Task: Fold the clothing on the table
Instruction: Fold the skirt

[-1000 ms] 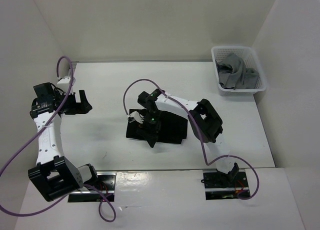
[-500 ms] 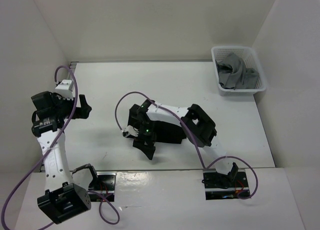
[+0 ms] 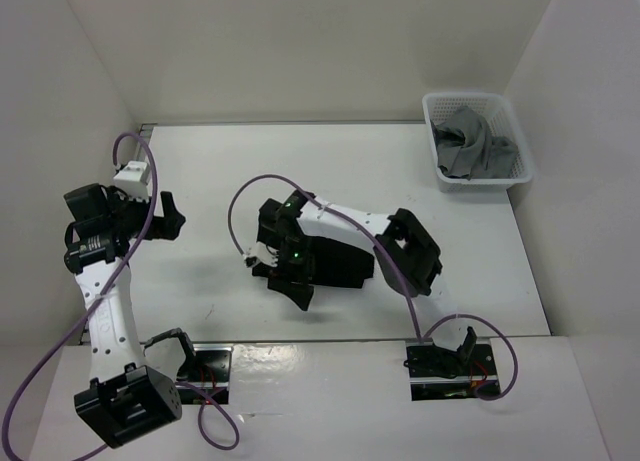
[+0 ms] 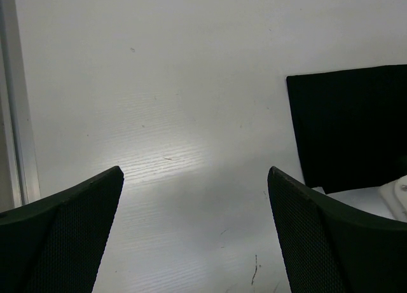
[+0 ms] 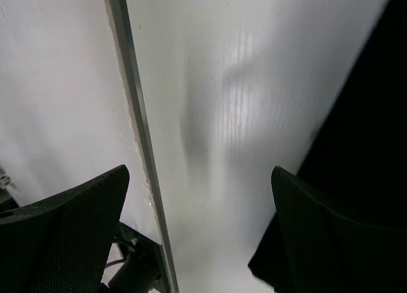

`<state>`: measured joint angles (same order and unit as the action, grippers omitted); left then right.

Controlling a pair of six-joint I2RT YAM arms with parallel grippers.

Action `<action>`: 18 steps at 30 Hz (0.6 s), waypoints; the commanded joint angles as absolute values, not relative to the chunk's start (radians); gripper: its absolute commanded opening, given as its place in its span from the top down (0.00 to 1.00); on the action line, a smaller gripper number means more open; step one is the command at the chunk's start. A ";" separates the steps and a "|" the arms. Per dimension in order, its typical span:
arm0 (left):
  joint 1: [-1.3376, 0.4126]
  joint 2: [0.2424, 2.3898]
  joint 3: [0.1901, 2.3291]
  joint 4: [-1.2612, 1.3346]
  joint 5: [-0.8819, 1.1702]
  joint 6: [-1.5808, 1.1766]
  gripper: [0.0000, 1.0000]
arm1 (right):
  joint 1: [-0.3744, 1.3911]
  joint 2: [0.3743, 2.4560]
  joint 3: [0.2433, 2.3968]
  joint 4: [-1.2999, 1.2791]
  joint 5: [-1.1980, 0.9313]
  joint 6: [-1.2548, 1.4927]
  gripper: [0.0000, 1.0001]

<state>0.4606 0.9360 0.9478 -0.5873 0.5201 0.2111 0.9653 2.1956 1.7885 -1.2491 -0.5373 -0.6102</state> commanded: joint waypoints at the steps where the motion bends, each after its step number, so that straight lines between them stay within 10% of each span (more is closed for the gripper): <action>1: 0.466 0.946 0.965 -0.591 0.569 0.245 0.00 | 0.966 2.008 1.775 -1.255 -0.413 -0.571 0.04; 18: 0.466 1.005 0.965 -0.641 0.657 0.316 0.00 | 0.695 1.844 1.405 -1.074 -0.403 -0.537 0.04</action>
